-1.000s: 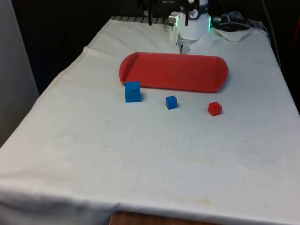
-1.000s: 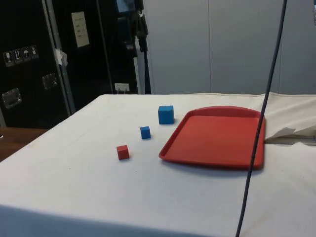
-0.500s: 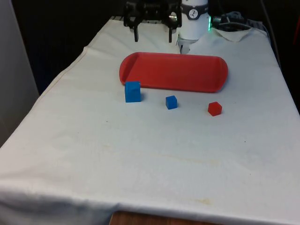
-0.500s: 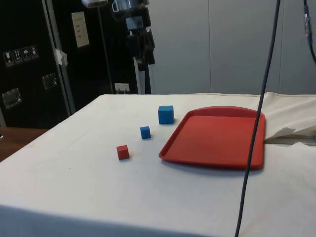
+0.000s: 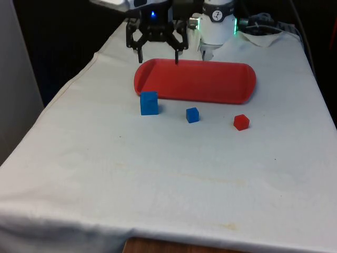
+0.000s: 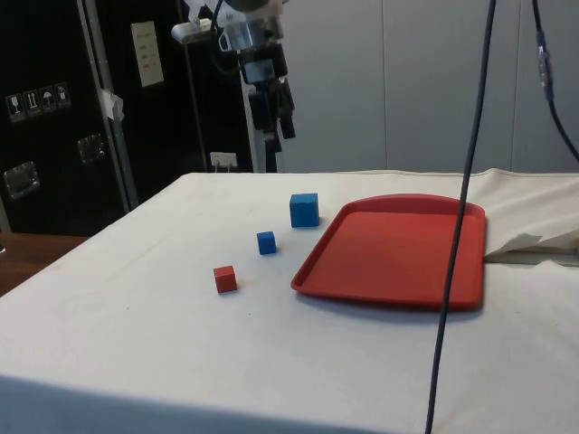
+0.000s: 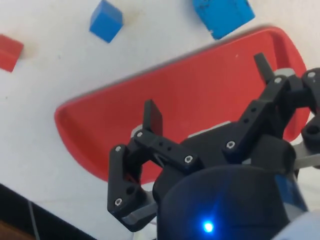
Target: Pick up the largest block and place it onto the tray.
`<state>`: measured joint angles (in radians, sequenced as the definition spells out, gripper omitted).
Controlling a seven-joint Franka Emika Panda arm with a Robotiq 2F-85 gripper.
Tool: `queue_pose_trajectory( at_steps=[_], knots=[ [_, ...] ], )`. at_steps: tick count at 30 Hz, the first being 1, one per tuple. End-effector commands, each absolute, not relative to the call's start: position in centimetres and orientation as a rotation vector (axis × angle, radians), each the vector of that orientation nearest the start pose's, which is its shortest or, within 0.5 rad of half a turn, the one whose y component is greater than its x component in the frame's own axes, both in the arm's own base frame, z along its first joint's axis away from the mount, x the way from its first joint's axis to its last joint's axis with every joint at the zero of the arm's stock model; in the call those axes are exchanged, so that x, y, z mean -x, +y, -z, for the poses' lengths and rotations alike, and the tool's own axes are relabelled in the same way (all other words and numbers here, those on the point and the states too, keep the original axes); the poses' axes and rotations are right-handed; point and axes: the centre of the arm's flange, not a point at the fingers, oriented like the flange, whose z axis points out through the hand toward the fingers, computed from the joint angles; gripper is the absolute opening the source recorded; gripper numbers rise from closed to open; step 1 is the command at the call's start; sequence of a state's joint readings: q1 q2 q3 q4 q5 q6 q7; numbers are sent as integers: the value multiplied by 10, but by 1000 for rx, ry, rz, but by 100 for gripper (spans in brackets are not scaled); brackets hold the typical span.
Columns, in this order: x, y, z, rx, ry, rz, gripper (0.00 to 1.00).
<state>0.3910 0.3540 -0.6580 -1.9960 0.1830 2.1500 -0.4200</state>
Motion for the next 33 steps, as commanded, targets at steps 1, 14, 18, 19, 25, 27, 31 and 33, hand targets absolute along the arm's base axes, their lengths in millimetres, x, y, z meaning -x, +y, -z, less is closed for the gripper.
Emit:
queue_pose_trajectory(
  at_steps=[1, 14, 18, 19, 25, 27, 31, 33],
  knots=[
    [-571, -138, -304, 3156, -97, -202, 100],
    [-569, -159, -267, 3163, -116, -217, 100],
    [-569, -161, -257, 3167, -120, -215, 100],
    [-569, -161, -254, 3167, -124, -217, 100],
    [-568, -161, -241, 3170, -125, -223, 100],
    [-567, -161, -236, 3171, -128, -223, 100],
    [-565, -161, -227, 3173, -128, -228, 100],
    [-564, -161, -223, 3173, -129, -232, 100]
  ],
)
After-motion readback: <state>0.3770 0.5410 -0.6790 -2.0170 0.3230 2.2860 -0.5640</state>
